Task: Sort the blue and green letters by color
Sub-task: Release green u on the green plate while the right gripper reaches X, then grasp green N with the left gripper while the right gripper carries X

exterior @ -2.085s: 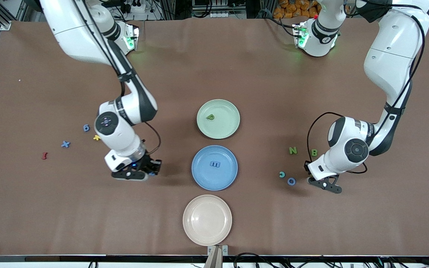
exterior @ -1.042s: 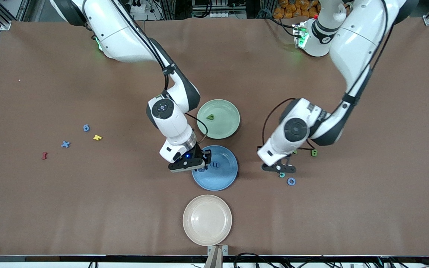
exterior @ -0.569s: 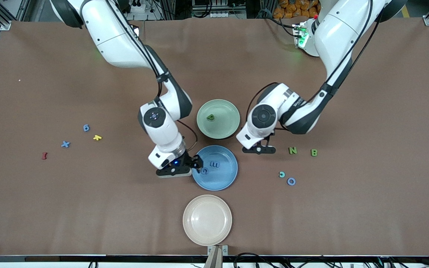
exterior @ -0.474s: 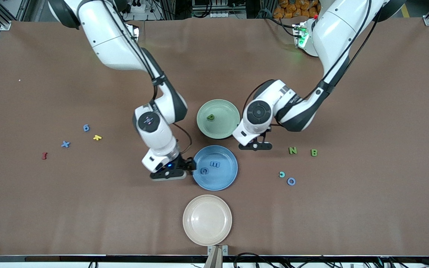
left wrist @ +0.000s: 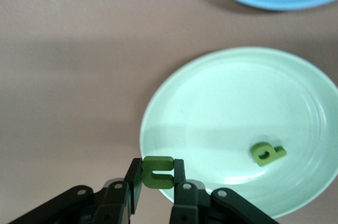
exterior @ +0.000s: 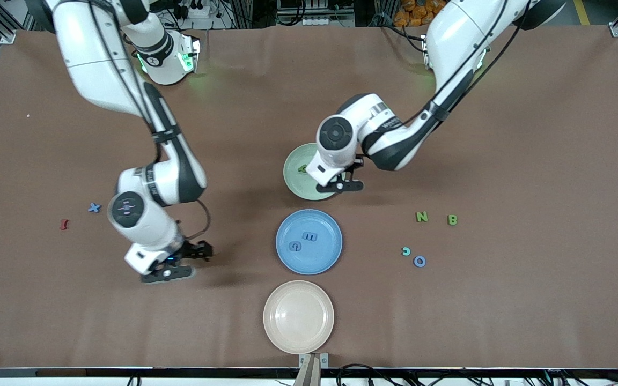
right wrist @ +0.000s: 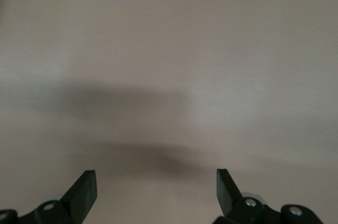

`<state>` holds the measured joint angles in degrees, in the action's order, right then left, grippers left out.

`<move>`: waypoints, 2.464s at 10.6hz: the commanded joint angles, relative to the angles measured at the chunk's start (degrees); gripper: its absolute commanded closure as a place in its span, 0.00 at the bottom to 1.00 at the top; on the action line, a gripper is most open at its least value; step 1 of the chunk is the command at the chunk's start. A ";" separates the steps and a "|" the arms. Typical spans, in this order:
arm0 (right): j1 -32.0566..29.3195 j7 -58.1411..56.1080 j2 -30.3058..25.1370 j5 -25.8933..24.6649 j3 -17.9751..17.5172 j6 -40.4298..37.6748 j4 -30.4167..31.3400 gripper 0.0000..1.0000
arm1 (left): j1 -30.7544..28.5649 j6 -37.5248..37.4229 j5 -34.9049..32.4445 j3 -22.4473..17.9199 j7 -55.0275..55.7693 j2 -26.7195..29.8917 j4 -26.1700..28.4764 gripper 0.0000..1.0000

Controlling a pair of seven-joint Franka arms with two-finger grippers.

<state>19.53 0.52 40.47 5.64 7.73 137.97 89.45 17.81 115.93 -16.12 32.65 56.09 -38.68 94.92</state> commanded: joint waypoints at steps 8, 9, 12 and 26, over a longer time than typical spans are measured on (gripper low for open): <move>-21.01 -12.13 -14.63 0.25 3.78 -0.68 19.36 0.00 | -10.14 0.43 -6.54 -0.13 -6.17 4.40 6.84 0.00; -22.42 -12.04 -14.72 0.25 3.78 -0.33 20.32 0.00 | -10.34 0.69 -7.51 -0.22 -6.26 4.75 7.90 0.00; -23.66 -9.51 -14.63 1.13 3.69 1.68 23.83 0.00 | -15.85 12.58 -13.56 -0.13 -6.26 7.20 16.65 0.00; -25.95 1.59 -14.99 1.22 3.52 17.41 39.22 0.40 | -31.79 26.62 -16.66 -0.04 -13.56 4.05 22.15 0.00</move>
<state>-5.66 1.69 26.63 6.37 12.22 152.36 125.64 -13.39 141.51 -33.64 31.96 42.02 -33.63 117.86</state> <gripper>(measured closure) 0.308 0.000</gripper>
